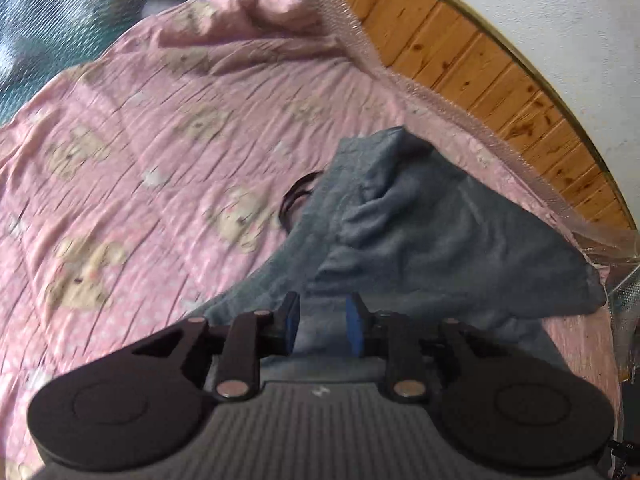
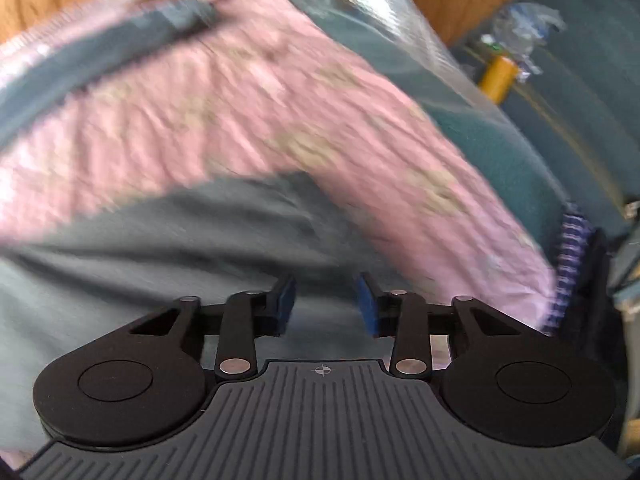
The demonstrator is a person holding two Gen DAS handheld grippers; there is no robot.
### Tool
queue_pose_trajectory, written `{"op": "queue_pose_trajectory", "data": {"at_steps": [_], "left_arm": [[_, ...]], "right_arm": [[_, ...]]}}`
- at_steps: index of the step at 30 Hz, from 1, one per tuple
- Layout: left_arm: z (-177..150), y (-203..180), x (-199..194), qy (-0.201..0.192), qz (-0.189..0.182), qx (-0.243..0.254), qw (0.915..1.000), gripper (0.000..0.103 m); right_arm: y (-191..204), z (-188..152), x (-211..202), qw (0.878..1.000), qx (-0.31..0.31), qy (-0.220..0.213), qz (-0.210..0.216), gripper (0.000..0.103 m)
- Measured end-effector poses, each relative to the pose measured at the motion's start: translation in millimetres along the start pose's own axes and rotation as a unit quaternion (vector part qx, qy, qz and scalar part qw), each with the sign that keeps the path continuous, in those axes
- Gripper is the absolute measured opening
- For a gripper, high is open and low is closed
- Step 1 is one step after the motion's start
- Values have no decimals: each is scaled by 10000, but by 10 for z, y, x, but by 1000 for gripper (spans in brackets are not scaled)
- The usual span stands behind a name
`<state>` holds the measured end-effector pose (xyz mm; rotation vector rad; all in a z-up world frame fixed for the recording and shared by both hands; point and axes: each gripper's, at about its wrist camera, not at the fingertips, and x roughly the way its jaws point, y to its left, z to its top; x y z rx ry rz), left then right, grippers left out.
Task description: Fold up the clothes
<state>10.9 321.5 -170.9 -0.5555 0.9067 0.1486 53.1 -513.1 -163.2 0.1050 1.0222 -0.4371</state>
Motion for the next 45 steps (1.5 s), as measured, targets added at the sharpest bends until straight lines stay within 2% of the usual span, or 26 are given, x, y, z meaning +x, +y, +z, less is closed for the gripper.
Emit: {"op": "queue_pose_trajectory", "data": {"at_steps": [1, 3, 4, 5, 7, 13, 15, 17, 18, 19, 23, 27, 31, 32, 33, 34, 35, 36, 37, 40, 44, 45], "left_arm": [[104, -85, 57, -61, -47, 49, 10000, 35], [319, -223, 236, -165, -68, 84, 9998, 42], [429, -277, 356, -208, -43, 73, 9997, 47], [543, -334, 516, -258, 16, 101, 9996, 49], [745, -418, 791, -277, 134, 97, 9995, 54], [1168, -741, 1429, -205, 435, 96, 9988, 63], [1235, -873, 1603, -79, 502, 285, 9983, 63], [1259, -989, 1722, 74, 493, 492, 9975, 55], [1266, -1042, 1766, 162, 462, 591, 9971, 17], [1268, -1091, 1770, 241, 481, 640, 9965, 3], [1165, -1261, 1375, -162, 222, 637, 9976, 3], [959, -1312, 866, -356, 53, 545, 9979, 3], [772, -1302, 627, -363, 95, 446, 9983, 3], [739, -1299, 604, -372, 120, 419, 9984, 3], [706, -1295, 582, -381, 146, 393, 9984, 3], [691, -1296, 564, -419, 172, 370, 9983, 3], [675, -1296, 546, -457, 197, 347, 9982, 3], [669, -1293, 515, -496, 199, 330, 9980, 3], [663, -1290, 485, -536, 201, 313, 9979, 3], [623, -1262, 315, -667, 165, 277, 9973, 3], [482, -1163, -47, -761, 40, 244, 9968, 3], [347, -1056, -139, -660, 64, 197, 9976, 3]], "right_arm": [[44, 7, 75, 9997, 28, 168, 172, 56], [104, 54, 187, 9983, 74, 409, 408, 62], [96, 122, 194, 9984, 82, 405, 385, 79], [89, 189, 201, 9985, 89, 402, 361, 80], [74, 324, 215, 9987, 105, 395, 313, 69], [32, 757, 251, 9990, 188, 340, 202, 73], [31, 1039, 283, 9981, 416, 206, 394, 76], [100, 1335, 387, 9959, 564, 144, 685, 79], [165, 1481, 444, 9946, 573, 130, 852, 80], [245, 1643, 527, 9933, 538, 104, 1022, 82], [739, 2417, 923, 9890, 82, -262, 1456, 85], [1255, 3232, 1371, 9834, -201, -838, 1598, 97], [1695, 3826, 2036, 9828, -370, -681, 1676, 98], [1801, 3924, 2202, 9824, -456, -582, 1718, 96], [1907, 3993, 2352, 9823, -603, -482, 1708, 89], [1968, 4013, 2446, 9821, -742, -392, 1685, 74], [1995, 4014, 2503, 9817, -834, -312, 1685, 65], [2022, 4014, 2559, 9811, -926, -231, 1685, 30], [2011, 4002, 2553, 9795, -982, -238, 1745, 15], [1752, 3848, 2133, 9726, -938, -726, 1997, 14], [1074, 3431, 1274, 9621, -637, -1361, 2276, 14], [837, 3248, 1066, 9582, -551, -1429, 2418, 14]]}}
